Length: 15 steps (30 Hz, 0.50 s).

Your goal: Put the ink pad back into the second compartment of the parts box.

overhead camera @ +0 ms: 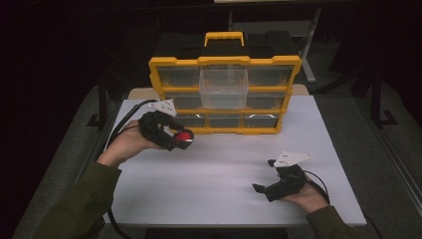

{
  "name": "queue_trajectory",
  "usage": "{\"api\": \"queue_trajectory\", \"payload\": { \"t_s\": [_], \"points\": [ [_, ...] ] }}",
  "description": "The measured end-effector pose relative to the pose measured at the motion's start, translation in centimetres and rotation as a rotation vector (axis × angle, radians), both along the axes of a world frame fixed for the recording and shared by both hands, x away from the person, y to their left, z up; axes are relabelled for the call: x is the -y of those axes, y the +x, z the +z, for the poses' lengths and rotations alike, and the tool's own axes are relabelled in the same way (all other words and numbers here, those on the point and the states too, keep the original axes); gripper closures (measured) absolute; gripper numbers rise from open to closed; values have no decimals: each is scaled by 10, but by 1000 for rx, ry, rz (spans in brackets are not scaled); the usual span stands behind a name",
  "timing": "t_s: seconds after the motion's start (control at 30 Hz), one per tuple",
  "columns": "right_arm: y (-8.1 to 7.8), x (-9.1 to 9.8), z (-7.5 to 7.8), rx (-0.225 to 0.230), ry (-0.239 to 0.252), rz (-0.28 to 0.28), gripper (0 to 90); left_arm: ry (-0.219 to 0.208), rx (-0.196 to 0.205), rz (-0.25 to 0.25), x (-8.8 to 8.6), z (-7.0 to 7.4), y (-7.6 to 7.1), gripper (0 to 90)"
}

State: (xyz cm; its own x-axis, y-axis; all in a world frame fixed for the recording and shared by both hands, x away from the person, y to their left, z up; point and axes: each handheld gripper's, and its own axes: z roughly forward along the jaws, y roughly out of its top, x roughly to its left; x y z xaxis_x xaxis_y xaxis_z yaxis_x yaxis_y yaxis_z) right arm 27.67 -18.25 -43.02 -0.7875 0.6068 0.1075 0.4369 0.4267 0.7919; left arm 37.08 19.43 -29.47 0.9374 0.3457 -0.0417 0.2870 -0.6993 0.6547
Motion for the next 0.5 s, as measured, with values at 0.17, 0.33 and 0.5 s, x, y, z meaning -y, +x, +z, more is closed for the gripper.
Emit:
{"api": "queue_trajectory", "payload": {
  "t_s": [0.17, 0.33, 0.5],
  "points": [
    [0, 0, 0, 0, 3, -2, 0, 1, 4, -2, -1, 10, 3, 297],
    [0, 0, 0, 0, 1, 0, 0, -5, 13, -4, -1, 21, 5, 297],
    [0, 0, 0, 0, 2, -1, 0, -1, 21, -3, -1, 31, 7, 297]
  ]
}}
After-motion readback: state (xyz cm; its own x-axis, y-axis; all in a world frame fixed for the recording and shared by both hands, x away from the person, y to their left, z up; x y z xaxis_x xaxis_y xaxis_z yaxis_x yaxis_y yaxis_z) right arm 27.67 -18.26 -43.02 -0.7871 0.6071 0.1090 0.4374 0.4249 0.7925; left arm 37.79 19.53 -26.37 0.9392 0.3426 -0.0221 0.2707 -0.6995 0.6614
